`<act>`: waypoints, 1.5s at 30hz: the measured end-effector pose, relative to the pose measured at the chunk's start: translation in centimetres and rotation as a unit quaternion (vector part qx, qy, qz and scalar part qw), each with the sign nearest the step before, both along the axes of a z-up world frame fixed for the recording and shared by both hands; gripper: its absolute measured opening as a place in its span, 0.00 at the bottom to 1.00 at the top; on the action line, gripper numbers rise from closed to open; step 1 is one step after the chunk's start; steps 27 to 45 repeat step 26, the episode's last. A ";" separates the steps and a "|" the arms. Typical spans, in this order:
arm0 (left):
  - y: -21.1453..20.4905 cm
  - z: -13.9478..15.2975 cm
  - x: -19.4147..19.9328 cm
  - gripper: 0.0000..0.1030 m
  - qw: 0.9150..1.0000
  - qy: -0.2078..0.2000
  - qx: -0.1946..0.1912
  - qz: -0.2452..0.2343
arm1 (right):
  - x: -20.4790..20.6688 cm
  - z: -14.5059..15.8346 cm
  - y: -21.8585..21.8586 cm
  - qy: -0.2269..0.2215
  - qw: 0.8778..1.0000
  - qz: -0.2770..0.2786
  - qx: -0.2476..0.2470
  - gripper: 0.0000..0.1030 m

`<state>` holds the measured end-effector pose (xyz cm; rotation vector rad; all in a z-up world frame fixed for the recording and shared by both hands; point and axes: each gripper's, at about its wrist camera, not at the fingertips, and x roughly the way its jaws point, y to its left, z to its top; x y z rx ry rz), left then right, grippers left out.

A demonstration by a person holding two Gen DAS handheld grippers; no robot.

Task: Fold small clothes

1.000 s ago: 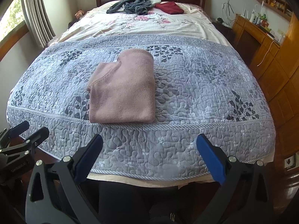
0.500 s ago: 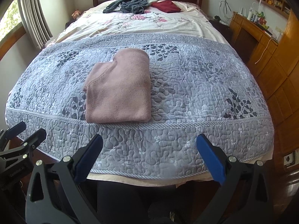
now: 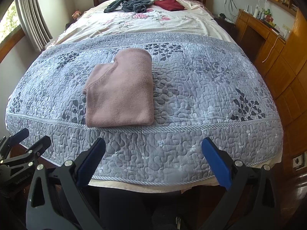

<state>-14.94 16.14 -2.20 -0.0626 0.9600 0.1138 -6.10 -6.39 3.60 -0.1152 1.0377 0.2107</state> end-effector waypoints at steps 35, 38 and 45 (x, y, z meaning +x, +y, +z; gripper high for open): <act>-0.4 -0.3 0.4 0.84 1.000 0.003 0.003 -0.006 | 0.8 -0.5 -0.8 0.006 1.000 -0.013 -0.009 0.97; -0.4 -0.3 0.4 0.84 1.000 0.003 0.003 -0.006 | 0.8 -0.5 -0.8 0.006 1.000 -0.013 -0.009 0.97; -0.4 -0.3 0.4 0.84 1.000 0.003 0.003 -0.006 | 0.8 -0.5 -0.8 0.006 1.000 -0.013 -0.009 0.97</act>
